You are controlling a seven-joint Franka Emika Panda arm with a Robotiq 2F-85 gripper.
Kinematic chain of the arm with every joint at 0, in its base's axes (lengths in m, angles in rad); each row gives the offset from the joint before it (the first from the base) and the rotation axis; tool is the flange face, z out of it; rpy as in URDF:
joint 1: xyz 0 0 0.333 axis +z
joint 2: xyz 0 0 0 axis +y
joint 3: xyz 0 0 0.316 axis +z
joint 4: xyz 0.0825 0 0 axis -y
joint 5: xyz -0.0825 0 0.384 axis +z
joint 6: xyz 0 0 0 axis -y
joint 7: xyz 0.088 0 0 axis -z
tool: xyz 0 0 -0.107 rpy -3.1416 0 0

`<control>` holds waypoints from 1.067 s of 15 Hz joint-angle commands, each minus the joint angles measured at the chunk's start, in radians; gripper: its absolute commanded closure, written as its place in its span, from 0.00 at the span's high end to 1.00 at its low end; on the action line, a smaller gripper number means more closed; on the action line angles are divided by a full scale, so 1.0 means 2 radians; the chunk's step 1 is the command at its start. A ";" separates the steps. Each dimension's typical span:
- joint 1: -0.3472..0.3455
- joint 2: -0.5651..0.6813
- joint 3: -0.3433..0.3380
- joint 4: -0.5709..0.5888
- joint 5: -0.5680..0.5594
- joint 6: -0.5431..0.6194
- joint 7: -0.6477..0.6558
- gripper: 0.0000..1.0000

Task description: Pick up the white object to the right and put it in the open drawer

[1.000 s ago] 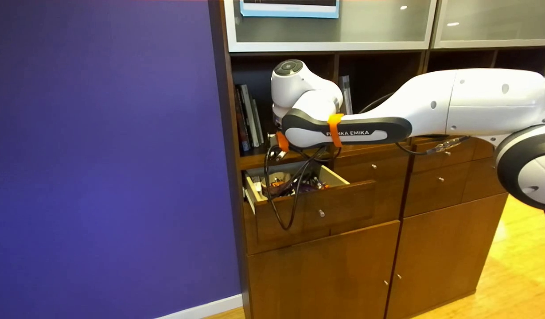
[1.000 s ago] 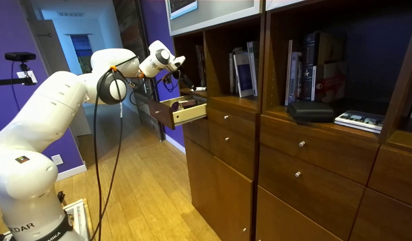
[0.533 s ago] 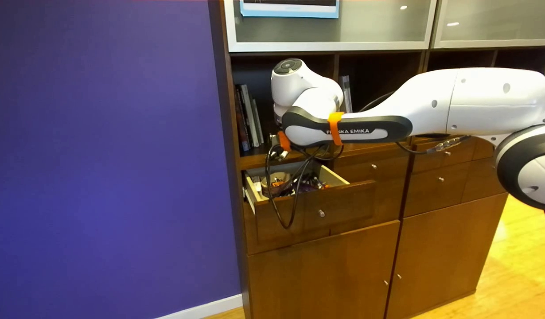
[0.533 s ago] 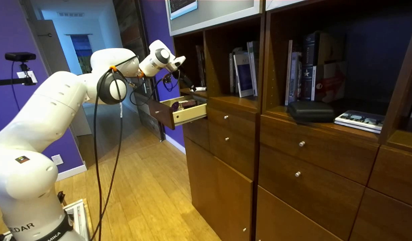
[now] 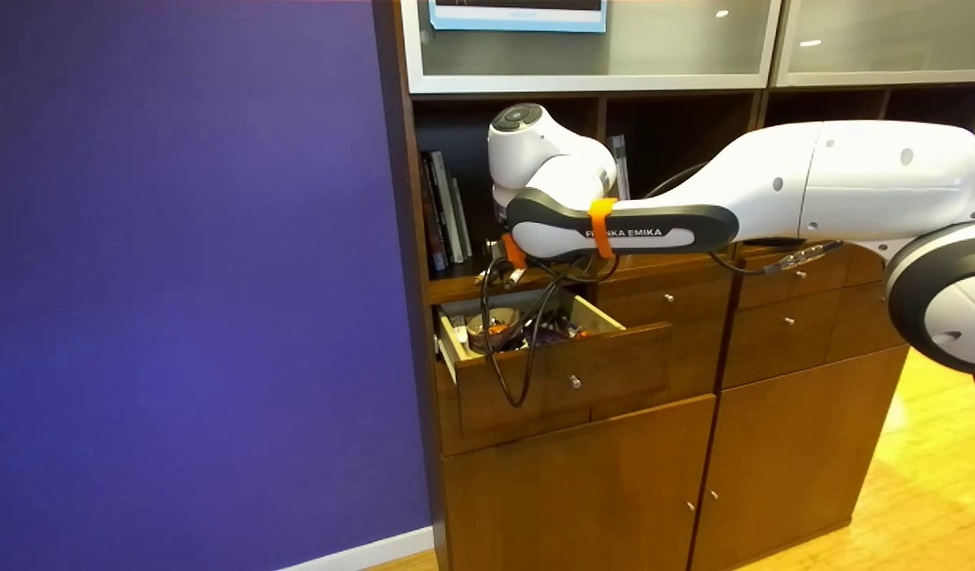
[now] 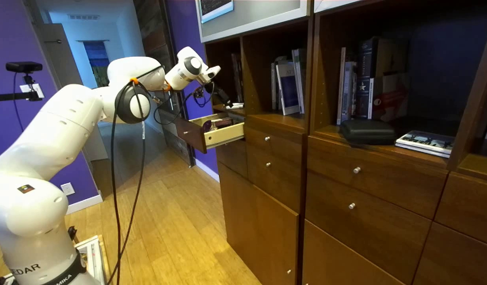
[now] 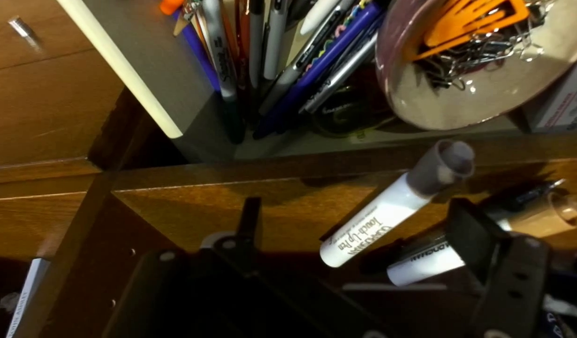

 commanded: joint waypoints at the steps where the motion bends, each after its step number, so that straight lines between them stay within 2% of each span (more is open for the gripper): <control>1: -0.008 0.011 0.003 0.018 0.007 0.006 -0.007 0.84; 2: -0.009 0.012 0.003 0.018 0.006 0.008 -0.006 0.74; 6: -0.010 0.014 0.003 0.019 0.002 0.017 -0.010 0.44; 12: -0.010 0.015 0.003 0.018 0.003 0.023 -0.013 0.03; 13: -0.010 0.015 0.003 0.018 0.002 0.023 -0.014 0.01; 16: -0.010 0.012 0.007 0.016 0.009 0.017 -0.016 0.05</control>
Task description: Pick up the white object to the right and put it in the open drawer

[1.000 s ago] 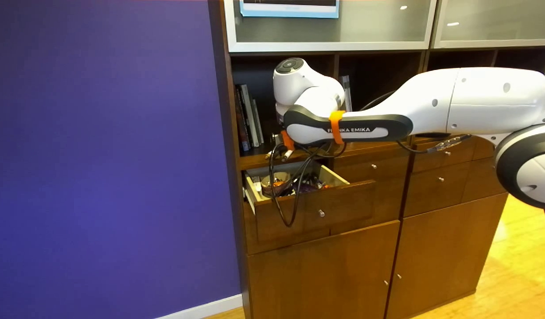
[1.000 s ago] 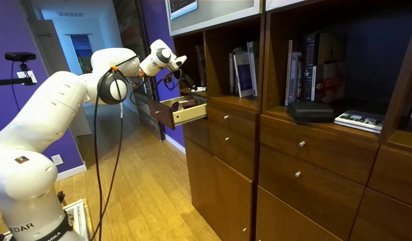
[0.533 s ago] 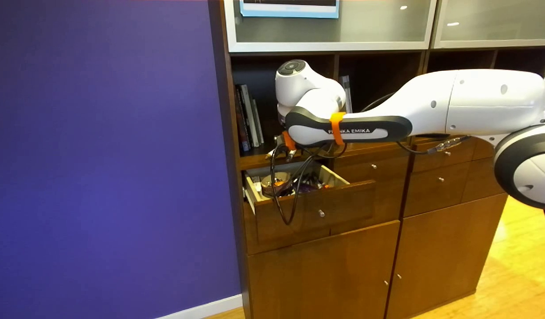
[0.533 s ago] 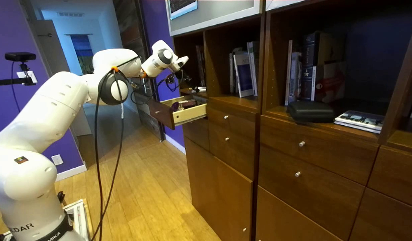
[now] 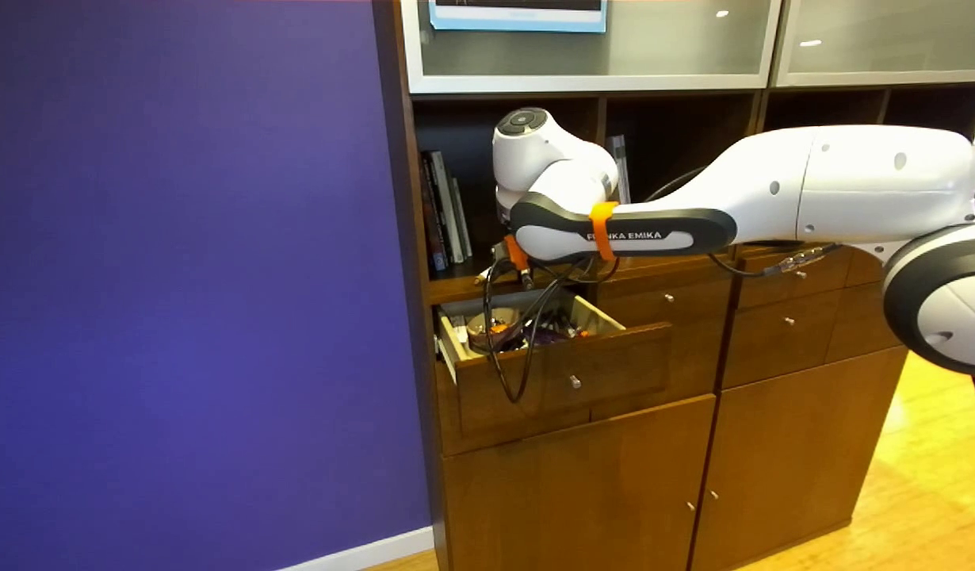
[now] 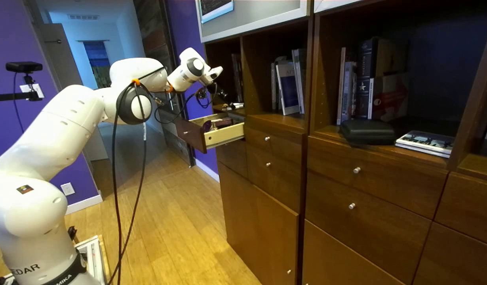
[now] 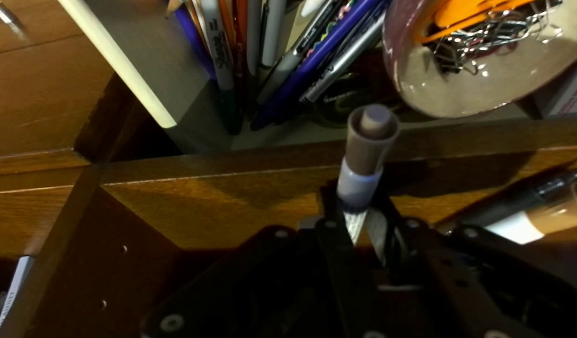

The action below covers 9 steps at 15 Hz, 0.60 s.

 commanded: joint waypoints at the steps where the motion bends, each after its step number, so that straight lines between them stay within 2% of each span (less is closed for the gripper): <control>1: -0.002 0.005 0.011 0.015 0.014 -0.005 -0.013 0.05; 6: 0.013 -0.022 0.027 -0.007 0.018 -0.029 0.000 0.05; 9: 0.034 -0.040 0.018 -0.016 0.001 -0.061 0.029 0.05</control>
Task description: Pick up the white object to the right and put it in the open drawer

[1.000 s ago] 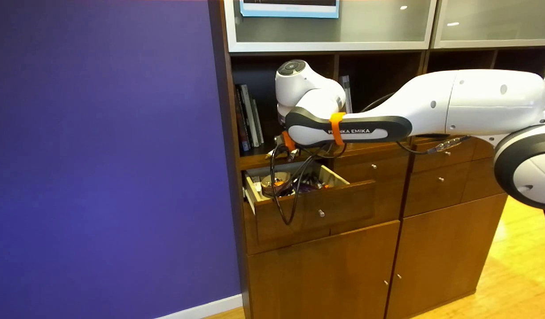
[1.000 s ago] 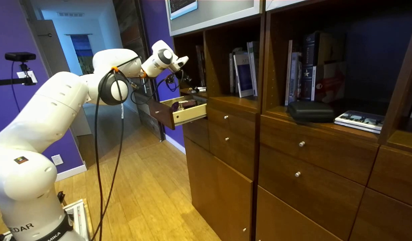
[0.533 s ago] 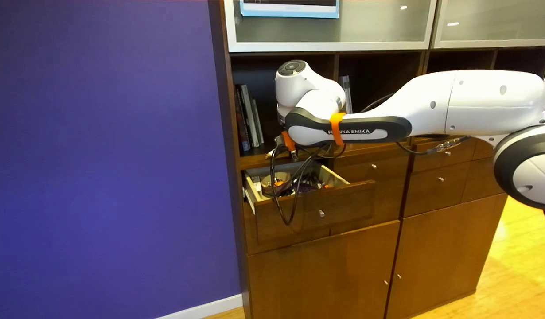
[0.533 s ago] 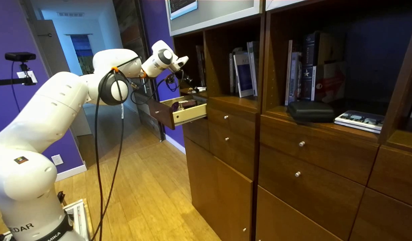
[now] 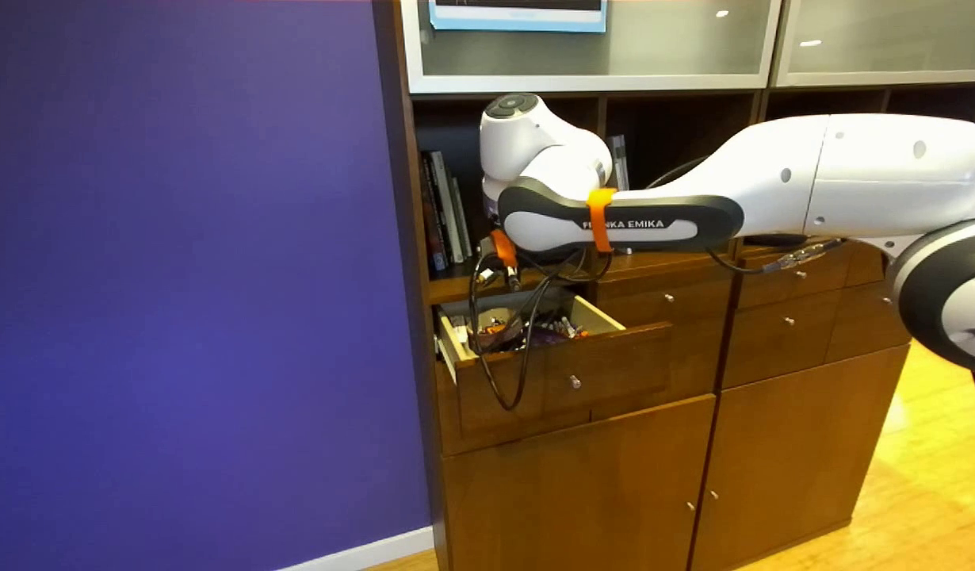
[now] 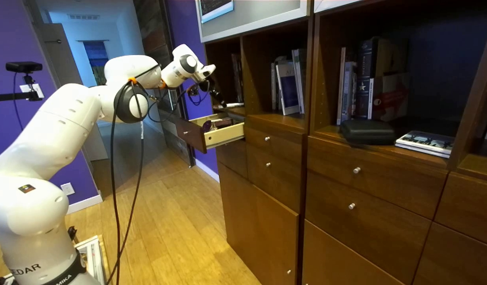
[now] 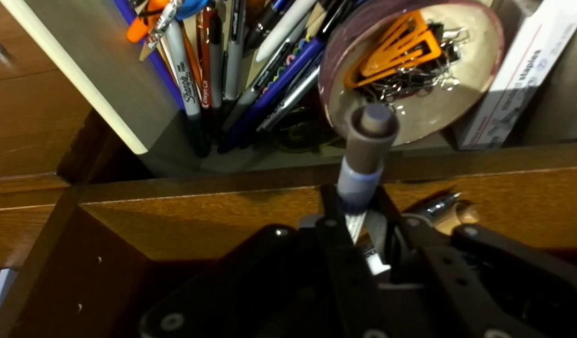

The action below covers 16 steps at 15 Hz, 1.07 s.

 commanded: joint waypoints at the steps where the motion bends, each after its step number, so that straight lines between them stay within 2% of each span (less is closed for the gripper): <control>1: 0.024 -0.035 -0.008 -0.022 -0.011 -0.047 0.042 0.05; 3: 0.040 -0.051 -0.021 -0.030 -0.025 -0.079 0.080 0.05; 7: 0.049 -0.077 -0.029 -0.048 -0.016 -0.133 0.151 0.05; 13: 0.022 -0.098 -0.022 -0.100 0.009 -0.129 0.224 0.05; 16: 0.005 -0.107 -0.018 -0.133 0.023 -0.121 0.240 0.05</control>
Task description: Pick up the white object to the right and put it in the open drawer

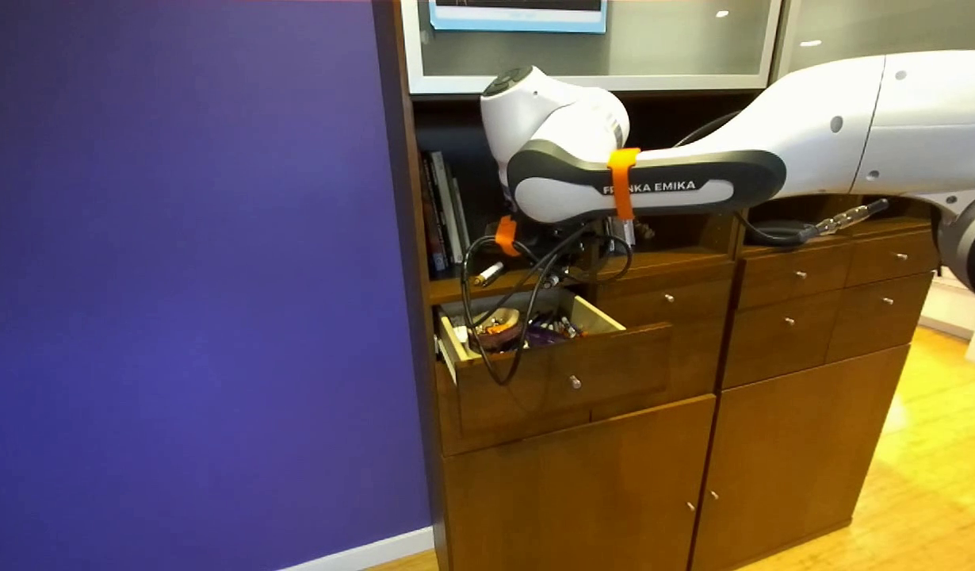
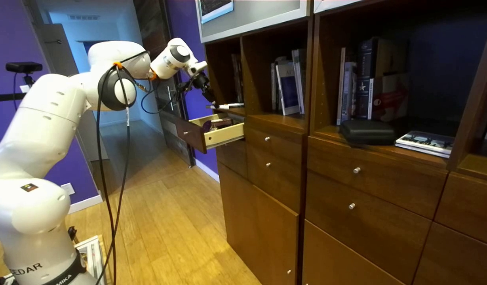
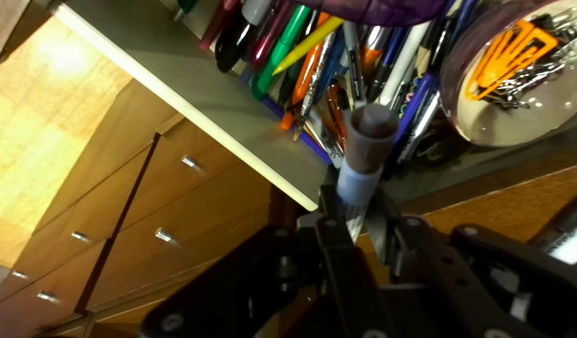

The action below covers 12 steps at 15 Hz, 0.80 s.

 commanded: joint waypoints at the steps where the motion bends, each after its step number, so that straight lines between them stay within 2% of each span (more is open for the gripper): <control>1: -0.020 -0.036 0.006 -0.072 0.023 0.019 0.030 0.05; 7: -0.049 -0.037 0.005 -0.123 0.014 0.114 0.013 0.05; 12: -0.062 -0.033 0.008 -0.149 0.013 0.171 -0.001 0.05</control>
